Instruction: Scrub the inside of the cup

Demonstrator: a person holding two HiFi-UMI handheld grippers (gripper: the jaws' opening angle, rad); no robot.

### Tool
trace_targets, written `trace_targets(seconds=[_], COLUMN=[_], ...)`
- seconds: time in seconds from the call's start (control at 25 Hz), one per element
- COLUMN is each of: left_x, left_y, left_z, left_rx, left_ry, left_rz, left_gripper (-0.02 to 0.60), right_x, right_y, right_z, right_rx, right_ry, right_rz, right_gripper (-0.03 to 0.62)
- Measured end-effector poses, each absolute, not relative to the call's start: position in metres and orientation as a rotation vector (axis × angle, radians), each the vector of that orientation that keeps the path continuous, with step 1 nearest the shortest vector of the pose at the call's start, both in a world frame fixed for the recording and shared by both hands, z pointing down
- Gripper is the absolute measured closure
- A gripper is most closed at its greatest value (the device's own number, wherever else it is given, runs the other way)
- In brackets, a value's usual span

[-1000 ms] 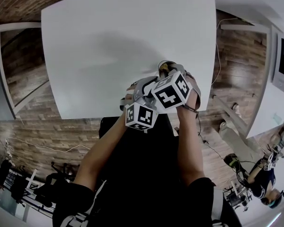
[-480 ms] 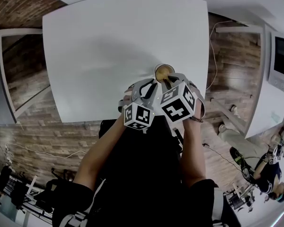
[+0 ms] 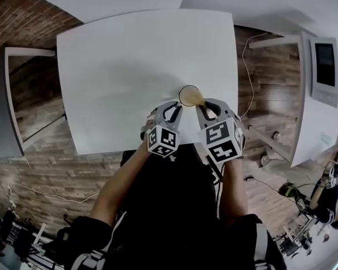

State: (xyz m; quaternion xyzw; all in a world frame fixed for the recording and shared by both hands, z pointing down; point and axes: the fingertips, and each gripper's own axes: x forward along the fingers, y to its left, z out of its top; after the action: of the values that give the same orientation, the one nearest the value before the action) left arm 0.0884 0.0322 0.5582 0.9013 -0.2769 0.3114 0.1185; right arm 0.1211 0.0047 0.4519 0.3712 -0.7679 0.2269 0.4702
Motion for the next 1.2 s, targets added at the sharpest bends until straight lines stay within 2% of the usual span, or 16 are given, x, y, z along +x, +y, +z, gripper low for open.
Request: trace_targets(seconds=[0.2, 0.4, 0.6, 0.68, 0.76, 0.84, 1.0, 1.2], left_x=[0.085, 0.080, 0.074, 0.069, 0.065, 0.063, 0.061, 0.061], left_y=[0.032, 0.034, 0.024, 0.015, 0.005, -0.003, -0.007, -0.001], left_z=[0.553, 0.537, 0.473, 0.440, 0.412, 0.386, 0.338, 0.330], left_rx=[2.638, 2.636, 2.704, 2.730, 2.749, 2.781, 2.883, 2.902], left_ry=[-0.808, -0.794, -0.878, -0.954, -1.033, -1.094, -1.161, -1.186], left_rz=[0.903, 0.867, 0.650, 0.557, 0.472, 0.389, 0.258, 0.237], left_gripper=[0.511, 0.477, 0.474, 0.490, 0.547, 0.577, 0.578, 0.578], right_x=[0.141, 0.163, 0.184, 0.185, 0.185, 0.183, 0.176, 0.166], right_y=[0.004, 0.000, 0.000, 0.001, 0.001, 0.001, 0.005, 0.010], right_z=[0.424, 0.397, 0.357, 0.344, 0.333, 0.323, 0.304, 0.312], right_rx=[1.157, 1.416, 1.699, 1.757, 1.791, 1.818, 1.848, 1.827], right_ry=[-2.072, -2.221, -2.404, -2.440, -2.466, -2.493, -2.538, -2.539], right_rz=[0.622, 0.612, 0.620, 0.598, 0.558, 0.511, 0.421, 0.392], right_gripper=[0.563, 0.563, 0.563, 0.563, 0.563, 0.563, 0.563, 0.563])
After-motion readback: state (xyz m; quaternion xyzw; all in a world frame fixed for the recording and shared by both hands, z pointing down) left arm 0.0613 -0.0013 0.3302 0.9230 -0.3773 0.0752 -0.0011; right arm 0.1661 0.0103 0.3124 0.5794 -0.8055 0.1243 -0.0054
